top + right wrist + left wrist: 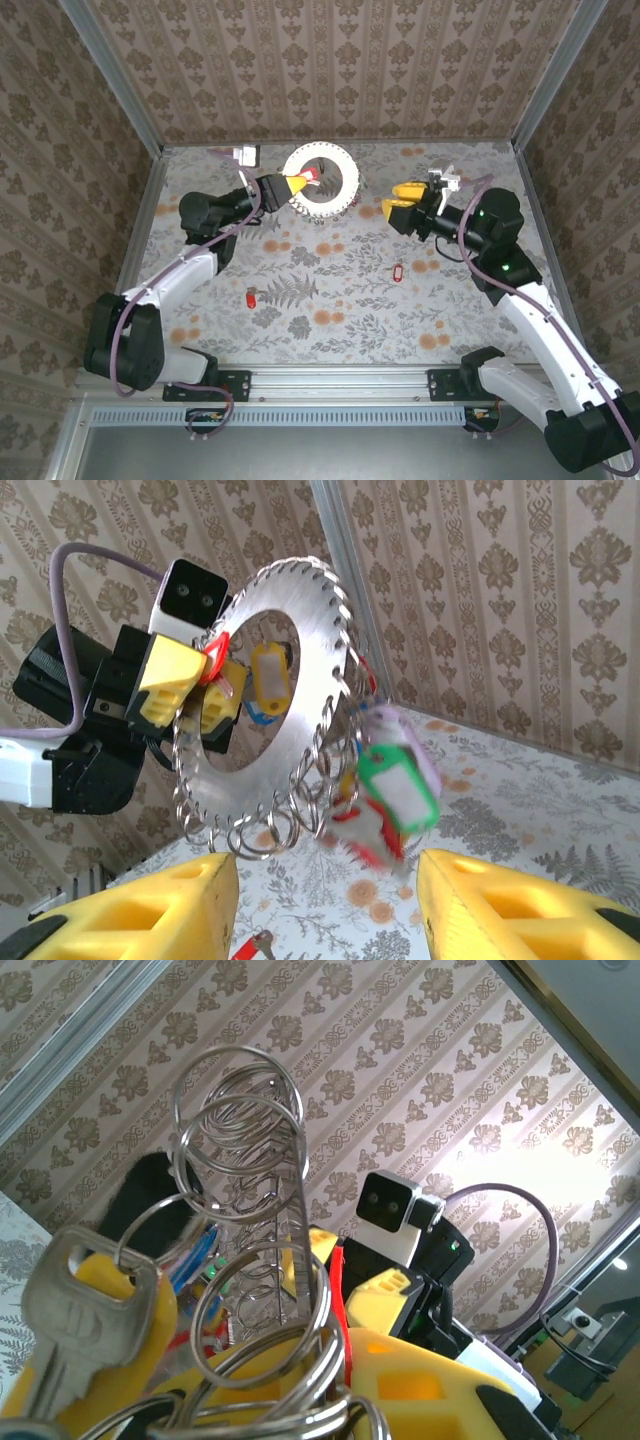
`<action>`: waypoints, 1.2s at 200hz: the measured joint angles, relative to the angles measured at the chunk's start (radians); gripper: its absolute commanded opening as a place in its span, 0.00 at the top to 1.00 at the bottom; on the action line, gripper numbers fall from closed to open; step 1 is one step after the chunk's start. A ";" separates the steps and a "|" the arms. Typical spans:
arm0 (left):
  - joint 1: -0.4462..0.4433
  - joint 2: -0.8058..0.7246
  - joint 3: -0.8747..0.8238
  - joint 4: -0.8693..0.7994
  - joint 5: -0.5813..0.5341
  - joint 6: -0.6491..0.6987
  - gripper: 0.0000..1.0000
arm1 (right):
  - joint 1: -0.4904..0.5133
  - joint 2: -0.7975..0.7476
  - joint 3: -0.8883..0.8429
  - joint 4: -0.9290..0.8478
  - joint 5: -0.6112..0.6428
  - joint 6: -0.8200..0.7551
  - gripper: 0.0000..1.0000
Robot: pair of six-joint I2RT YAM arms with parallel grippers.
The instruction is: Put the keys on the keyring
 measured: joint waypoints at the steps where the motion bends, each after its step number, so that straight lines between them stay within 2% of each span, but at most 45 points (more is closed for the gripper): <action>1: 0.000 0.000 0.000 0.000 0.000 0.000 1.00 | 0.000 0.000 0.001 0.001 -0.001 0.001 0.48; 34: -0.001 -0.023 0.000 0.000 0.003 0.008 1.00 | 0.019 -0.017 -0.047 0.103 -0.007 -0.016 0.50; 81: -0.001 -0.042 0.000 -0.002 0.003 0.027 1.00 | 0.170 -0.047 -0.109 0.116 0.003 -0.262 0.50; 106: -0.001 -0.043 0.000 -0.007 0.003 0.034 1.00 | 0.198 -0.028 -0.100 0.099 0.039 -0.289 0.46; 137: -0.001 -0.045 0.000 -0.010 0.004 0.043 1.00 | 0.182 0.010 -0.030 0.041 0.148 -0.195 0.40; 174: -0.001 -0.048 0.000 -0.038 0.011 0.059 1.00 | 0.102 0.059 0.097 -0.002 0.158 -0.047 0.38; 207: -0.001 -0.048 0.000 -0.059 0.023 0.064 1.00 | 0.039 0.135 0.188 -0.028 0.097 0.081 0.35; 240: -0.001 -0.048 0.000 -0.085 0.037 0.068 1.00 | 0.028 0.256 0.306 -0.097 -0.009 0.134 0.34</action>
